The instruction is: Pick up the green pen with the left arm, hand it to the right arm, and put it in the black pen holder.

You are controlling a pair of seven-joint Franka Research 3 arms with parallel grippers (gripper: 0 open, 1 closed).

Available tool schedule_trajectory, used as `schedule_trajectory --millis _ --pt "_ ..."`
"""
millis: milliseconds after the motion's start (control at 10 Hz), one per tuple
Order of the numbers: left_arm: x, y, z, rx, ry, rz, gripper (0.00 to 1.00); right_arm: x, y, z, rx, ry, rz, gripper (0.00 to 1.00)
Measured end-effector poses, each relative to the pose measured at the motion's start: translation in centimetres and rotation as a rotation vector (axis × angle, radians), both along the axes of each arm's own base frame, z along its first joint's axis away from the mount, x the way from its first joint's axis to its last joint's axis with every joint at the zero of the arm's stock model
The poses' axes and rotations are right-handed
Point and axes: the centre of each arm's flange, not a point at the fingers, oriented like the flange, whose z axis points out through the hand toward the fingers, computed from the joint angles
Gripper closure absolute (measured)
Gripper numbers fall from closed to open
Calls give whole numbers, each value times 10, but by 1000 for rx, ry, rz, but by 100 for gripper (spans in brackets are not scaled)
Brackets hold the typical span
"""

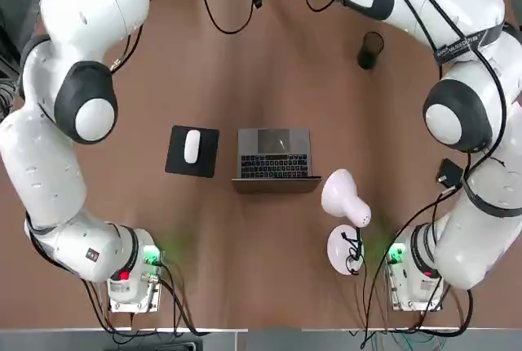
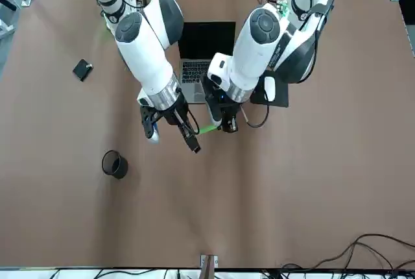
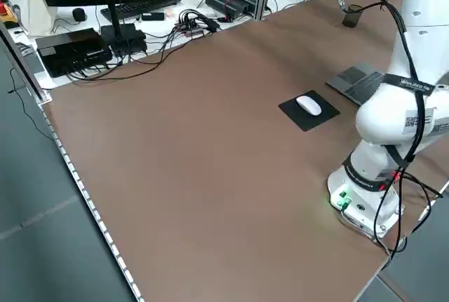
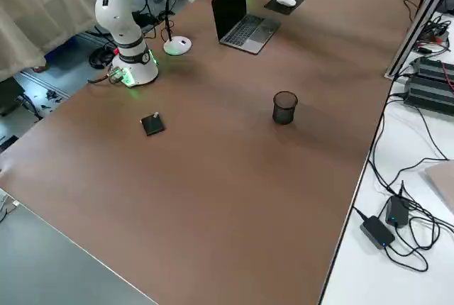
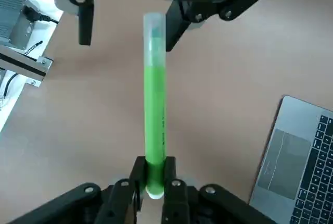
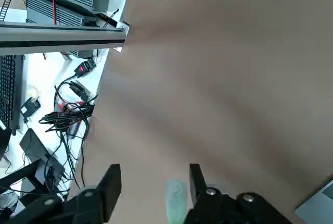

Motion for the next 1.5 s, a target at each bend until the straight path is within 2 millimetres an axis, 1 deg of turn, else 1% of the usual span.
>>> schedule_trajectory --millis 100,300,400,600,800,1300,1500 --pt "1 0 1 -2 -1 1 82 0 0 0 0 1 0 49" --pt "3 1 0 -2 -1 4 82 0 0 -1 -2 4 0 54" --pt "4 1 -2 -1 0 7 82 -1 0 -1 -2 5 1 59" --pt "9 3 -7 -6 -3 16 82 -1 0 -2 -8 12 2 73" --pt "11 3 -10 -9 -6 23 82 -1 0 -3 -11 16 4 83" --pt "11 3 -9 -10 -6 23 81 -1 0 -3 -11 14 5 83" --pt "12 6 -7 0 5 25 55 -1 1 -2 -9 12 5 83"
